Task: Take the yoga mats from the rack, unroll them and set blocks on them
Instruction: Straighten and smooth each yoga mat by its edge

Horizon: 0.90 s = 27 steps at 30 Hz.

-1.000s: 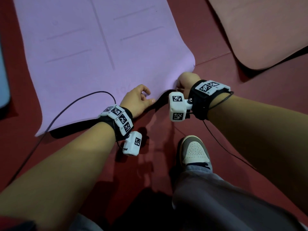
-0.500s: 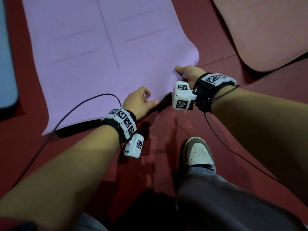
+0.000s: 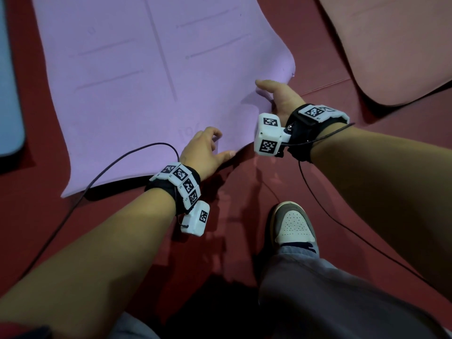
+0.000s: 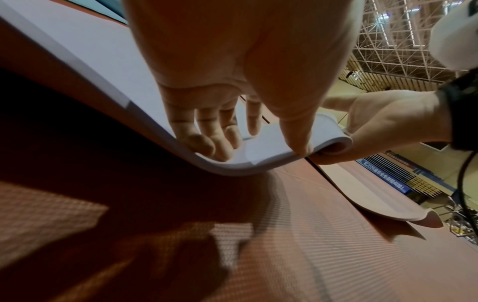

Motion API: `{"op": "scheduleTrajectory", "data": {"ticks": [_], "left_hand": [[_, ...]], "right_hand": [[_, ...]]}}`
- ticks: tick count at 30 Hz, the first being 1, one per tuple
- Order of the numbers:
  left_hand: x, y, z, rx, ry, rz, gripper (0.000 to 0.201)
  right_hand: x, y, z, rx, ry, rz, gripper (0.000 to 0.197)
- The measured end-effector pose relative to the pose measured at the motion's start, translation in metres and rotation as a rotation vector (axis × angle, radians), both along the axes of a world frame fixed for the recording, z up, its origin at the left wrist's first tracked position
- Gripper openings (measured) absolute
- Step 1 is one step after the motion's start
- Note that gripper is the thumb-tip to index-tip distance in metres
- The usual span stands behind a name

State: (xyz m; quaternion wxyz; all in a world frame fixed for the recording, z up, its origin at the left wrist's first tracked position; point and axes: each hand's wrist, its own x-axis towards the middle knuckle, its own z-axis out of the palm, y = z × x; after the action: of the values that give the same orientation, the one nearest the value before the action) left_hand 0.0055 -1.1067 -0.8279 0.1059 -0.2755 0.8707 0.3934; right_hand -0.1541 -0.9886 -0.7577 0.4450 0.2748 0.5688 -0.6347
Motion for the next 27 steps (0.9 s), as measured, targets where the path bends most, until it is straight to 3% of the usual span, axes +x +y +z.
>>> {"op": "scheduleTrajectory", "data": {"ticks": [2,8,13,18,24,27], "left_hand": [[0.000,-0.001,-0.001,0.002,0.002,0.003,0.056],[0.002,-0.004,-0.001,0.008,0.049,0.001,0.061],[0.002,-0.009,0.002,0.017,0.088,0.020,0.063],[-0.002,-0.012,0.008,-0.047,0.129,-0.020,0.076],[-0.014,-0.020,0.009,-0.125,0.095,-0.146,0.102],[-0.022,-0.016,0.008,-0.173,0.061,-0.203,0.106]], "right_hand": [[0.001,-0.003,-0.003,0.000,0.033,-0.010,0.038],[-0.005,-0.019,-0.008,-0.005,0.046,-0.013,0.022],[-0.008,-0.031,-0.008,-0.073,-0.026,-0.025,0.036],[-0.010,-0.038,-0.006,-0.156,-0.009,-0.069,0.028],[-0.007,-0.025,-0.009,-0.214,-0.092,-0.028,0.041],[-0.007,-0.014,-0.017,-0.201,-0.092,-0.003,0.051]]}}
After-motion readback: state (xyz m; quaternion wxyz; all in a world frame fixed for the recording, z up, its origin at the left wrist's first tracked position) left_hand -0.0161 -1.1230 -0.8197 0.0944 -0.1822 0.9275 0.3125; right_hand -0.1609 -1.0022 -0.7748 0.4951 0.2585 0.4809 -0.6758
